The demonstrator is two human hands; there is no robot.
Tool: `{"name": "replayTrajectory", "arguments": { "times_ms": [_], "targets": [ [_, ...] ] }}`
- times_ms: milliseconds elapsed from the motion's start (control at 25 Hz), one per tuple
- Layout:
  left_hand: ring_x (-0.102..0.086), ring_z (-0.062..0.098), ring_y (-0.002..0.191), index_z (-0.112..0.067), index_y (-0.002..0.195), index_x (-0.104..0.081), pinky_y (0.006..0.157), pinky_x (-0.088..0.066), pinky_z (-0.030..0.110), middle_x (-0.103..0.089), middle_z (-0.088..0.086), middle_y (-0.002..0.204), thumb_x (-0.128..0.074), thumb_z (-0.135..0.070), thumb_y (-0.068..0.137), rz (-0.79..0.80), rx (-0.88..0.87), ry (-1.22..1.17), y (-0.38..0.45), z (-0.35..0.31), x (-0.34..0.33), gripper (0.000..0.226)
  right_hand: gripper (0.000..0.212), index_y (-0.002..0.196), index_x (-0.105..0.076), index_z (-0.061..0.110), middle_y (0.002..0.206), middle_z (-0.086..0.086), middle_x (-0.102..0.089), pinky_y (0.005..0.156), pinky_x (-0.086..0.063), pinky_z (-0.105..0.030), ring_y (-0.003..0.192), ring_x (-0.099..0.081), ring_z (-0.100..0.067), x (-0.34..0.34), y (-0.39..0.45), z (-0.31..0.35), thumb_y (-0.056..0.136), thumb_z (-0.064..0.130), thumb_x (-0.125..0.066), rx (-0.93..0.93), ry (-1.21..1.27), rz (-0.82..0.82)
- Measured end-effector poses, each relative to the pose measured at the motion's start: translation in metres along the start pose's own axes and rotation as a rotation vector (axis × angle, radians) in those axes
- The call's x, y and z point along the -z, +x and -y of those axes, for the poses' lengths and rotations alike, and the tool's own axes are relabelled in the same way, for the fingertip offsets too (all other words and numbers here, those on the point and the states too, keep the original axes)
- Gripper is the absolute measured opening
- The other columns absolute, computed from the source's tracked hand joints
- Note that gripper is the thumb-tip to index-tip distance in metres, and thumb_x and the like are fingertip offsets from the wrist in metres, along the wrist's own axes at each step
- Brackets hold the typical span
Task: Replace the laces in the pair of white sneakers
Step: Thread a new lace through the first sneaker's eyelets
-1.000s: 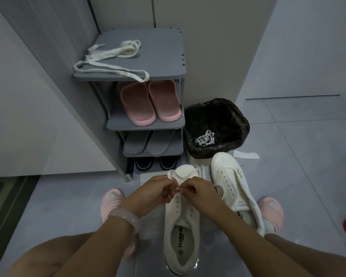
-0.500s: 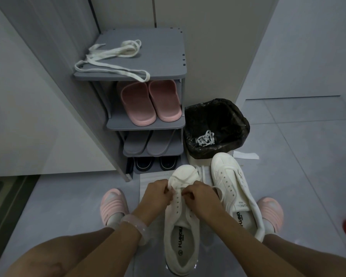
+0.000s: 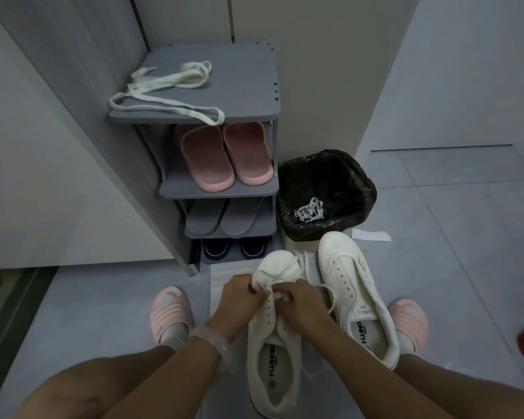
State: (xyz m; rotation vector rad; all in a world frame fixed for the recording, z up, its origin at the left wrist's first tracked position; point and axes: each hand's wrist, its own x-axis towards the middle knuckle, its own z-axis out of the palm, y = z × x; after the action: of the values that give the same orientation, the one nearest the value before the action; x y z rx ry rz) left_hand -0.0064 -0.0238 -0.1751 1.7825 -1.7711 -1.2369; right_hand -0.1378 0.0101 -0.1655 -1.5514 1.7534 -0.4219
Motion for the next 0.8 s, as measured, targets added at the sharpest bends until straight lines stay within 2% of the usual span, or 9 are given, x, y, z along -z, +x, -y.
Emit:
{"name": "replayTrajectory", "arguments": {
  "times_ms": [120, 240, 440, 560, 640, 720, 800],
  "targets": [
    [-0.044, 0.006, 0.059, -0.014, 0.063, -0.048, 0.052, -0.036, 0.011, -0.048, -0.005, 0.063, -0.057, -0.014, 0.088, 0.035, -0.077, 0.124, -0.001, 0.001, -0.001, 0.027, 0.027, 0.112, -0.067, 0.025, 0.112, -0.001, -0.06, 0.074, -0.03, -0.014, 0.105, -0.054, -0.014, -0.004, 0.003, -0.002, 0.089, 0.019, -0.054, -0.026, 0.018, -0.028],
    [-0.045, 0.006, 0.061, -0.017, 0.062, -0.046, 0.053, -0.036, 0.01, -0.047, -0.008, 0.063, -0.053, -0.01, 0.089, 0.09, -0.12, 0.21, -0.001, 0.001, 0.005, 0.028, 0.024, 0.108, -0.068, 0.025, 0.113, 0.0, -0.063, 0.076, -0.035, -0.016, 0.103, -0.056, -0.013, -0.008, 0.005, -0.004, 0.087, 0.021, -0.056, -0.05, 0.023, -0.059],
    [-0.045, 0.007, 0.058, -0.018, 0.058, -0.042, 0.051, -0.036, 0.015, -0.048, -0.004, 0.062, -0.059, -0.011, 0.084, -0.073, 0.027, 0.081, -0.001, -0.001, 0.002, 0.032, 0.026, 0.112, -0.066, 0.029, 0.114, -0.001, -0.059, 0.081, -0.04, -0.022, 0.105, -0.055, -0.016, -0.012, 0.006, -0.003, 0.09, 0.026, -0.054, -0.063, 0.009, -0.065],
    [-0.042, 0.006, 0.057, -0.016, 0.058, -0.041, 0.05, -0.035, 0.014, -0.045, -0.003, 0.061, -0.06, -0.011, 0.084, -0.032, 0.11, -0.033, 0.001, -0.005, 0.003, 0.032, 0.026, 0.112, -0.067, 0.029, 0.115, -0.002, -0.061, 0.083, -0.043, -0.026, 0.104, -0.057, -0.017, -0.014, 0.008, -0.005, 0.089, 0.027, -0.055, -0.084, -0.005, -0.028],
    [-0.042, 0.005, 0.059, -0.016, 0.064, -0.042, 0.052, -0.034, 0.017, -0.045, -0.004, 0.065, -0.061, -0.019, 0.085, 0.06, 0.141, -0.037, 0.0, -0.008, 0.001, 0.028, 0.024, 0.106, -0.069, 0.024, 0.112, -0.003, -0.064, 0.083, -0.047, -0.029, 0.1, -0.059, -0.018, -0.015, 0.01, -0.005, 0.089, 0.024, -0.053, -0.102, -0.015, -0.038],
    [-0.043, 0.004, 0.065, -0.016, 0.079, -0.041, 0.054, -0.033, 0.017, -0.045, -0.006, 0.073, -0.066, -0.03, 0.083, 0.143, 0.184, -0.078, -0.003, -0.011, -0.001, 0.029, 0.024, 0.101, -0.069, 0.016, 0.108, -0.006, -0.064, 0.082, -0.048, -0.03, 0.097, -0.06, -0.021, -0.015, 0.013, -0.002, 0.088, 0.016, -0.049, -0.114, -0.069, -0.058],
    [-0.045, 0.003, 0.069, -0.014, 0.091, -0.038, 0.055, -0.035, 0.016, -0.048, -0.004, 0.082, -0.068, -0.028, 0.082, 0.18, 0.21, -0.137, -0.006, -0.01, 0.001, 0.034, 0.023, 0.1, -0.068, 0.014, 0.109, -0.006, -0.062, 0.077, -0.043, -0.027, 0.096, -0.057, -0.019, -0.019, 0.01, -0.002, 0.089, 0.013, -0.048, -0.101, -0.046, -0.068]
  ]
}}
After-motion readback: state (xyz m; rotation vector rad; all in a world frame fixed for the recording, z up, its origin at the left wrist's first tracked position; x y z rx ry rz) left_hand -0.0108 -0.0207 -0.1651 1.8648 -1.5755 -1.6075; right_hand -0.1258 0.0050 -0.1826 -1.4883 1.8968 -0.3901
